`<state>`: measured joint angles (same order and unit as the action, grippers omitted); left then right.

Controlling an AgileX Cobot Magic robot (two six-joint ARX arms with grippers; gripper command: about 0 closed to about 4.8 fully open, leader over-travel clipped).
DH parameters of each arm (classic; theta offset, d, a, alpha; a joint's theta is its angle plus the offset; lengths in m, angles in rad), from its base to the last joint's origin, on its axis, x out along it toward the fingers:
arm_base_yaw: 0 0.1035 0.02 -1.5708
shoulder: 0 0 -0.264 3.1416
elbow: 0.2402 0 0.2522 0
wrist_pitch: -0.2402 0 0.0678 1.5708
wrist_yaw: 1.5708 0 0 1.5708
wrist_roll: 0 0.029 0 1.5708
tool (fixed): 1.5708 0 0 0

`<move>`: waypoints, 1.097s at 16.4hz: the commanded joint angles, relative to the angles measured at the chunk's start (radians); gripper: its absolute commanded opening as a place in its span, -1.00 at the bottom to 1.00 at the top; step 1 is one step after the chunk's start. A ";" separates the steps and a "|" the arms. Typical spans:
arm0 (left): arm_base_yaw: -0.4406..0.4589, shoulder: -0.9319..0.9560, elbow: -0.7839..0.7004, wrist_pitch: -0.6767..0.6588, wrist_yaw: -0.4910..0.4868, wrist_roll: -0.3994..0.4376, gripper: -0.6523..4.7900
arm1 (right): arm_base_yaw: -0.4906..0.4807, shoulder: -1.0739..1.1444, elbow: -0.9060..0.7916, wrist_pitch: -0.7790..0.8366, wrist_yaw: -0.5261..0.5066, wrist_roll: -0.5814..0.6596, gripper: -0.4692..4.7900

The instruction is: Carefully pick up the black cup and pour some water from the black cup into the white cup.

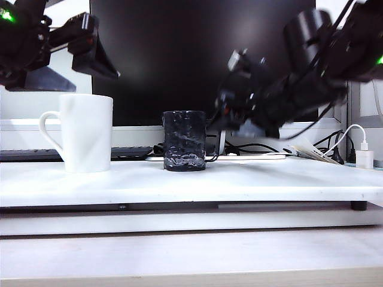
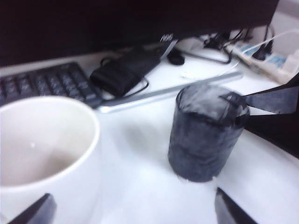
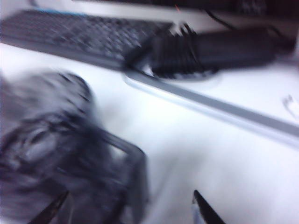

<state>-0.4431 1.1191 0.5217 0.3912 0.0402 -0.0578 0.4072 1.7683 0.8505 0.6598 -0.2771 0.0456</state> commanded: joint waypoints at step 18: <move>0.000 -0.002 0.003 -0.093 0.005 -0.002 1.00 | 0.002 0.110 0.003 0.235 0.103 0.038 -0.68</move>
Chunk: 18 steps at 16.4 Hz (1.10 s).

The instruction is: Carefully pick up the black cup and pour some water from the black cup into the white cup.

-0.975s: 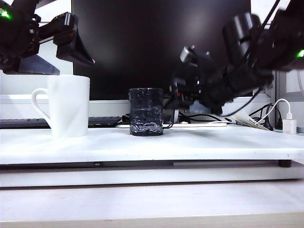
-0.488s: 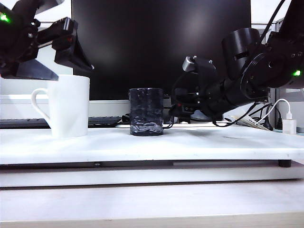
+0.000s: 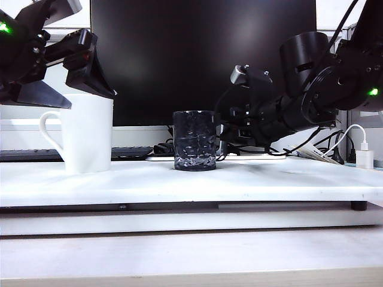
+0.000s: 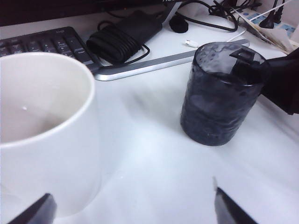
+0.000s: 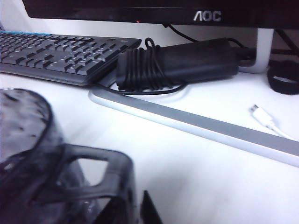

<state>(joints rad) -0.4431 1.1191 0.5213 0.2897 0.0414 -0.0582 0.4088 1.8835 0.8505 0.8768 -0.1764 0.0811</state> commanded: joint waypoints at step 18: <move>0.003 -0.322 0.144 -0.278 -0.192 0.051 1.00 | 0.002 -0.440 0.471 -0.693 -0.024 0.020 -0.85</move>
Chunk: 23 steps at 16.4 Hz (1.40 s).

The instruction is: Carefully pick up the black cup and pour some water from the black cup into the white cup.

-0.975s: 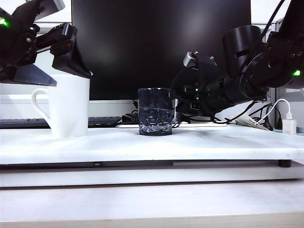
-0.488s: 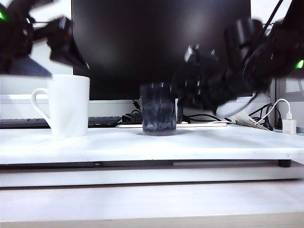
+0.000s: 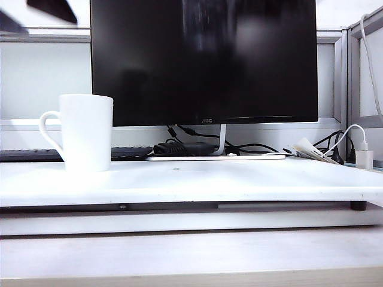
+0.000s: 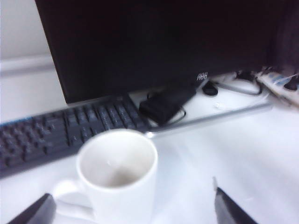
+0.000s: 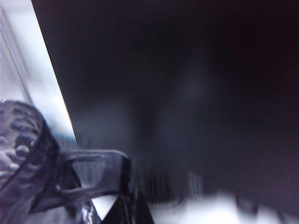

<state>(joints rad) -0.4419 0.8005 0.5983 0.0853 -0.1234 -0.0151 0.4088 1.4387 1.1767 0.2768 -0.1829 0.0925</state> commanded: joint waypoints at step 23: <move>0.163 0.317 0.206 -0.270 0.206 -0.026 1.00 | 0.256 0.434 0.512 -0.156 0.233 -0.679 -0.85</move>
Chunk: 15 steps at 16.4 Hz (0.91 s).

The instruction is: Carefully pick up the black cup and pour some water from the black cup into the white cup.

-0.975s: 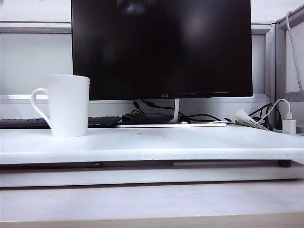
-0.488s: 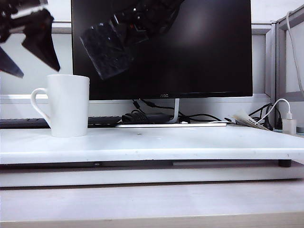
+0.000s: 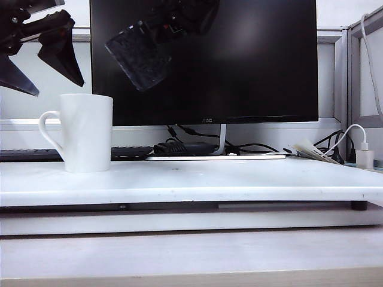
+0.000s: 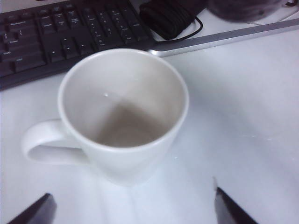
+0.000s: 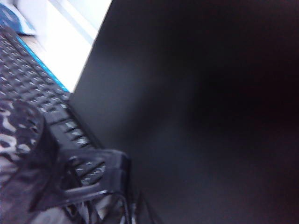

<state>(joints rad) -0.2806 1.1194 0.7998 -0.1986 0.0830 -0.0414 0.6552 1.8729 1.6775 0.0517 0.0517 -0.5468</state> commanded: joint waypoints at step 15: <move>0.015 -0.002 0.005 0.011 -0.017 0.001 1.00 | 0.018 0.068 0.032 0.149 -0.002 -0.335 -0.85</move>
<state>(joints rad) -0.2646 1.1194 0.7998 -0.1986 0.0677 -0.0414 0.6697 1.9507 1.6997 0.1410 0.0517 -0.8738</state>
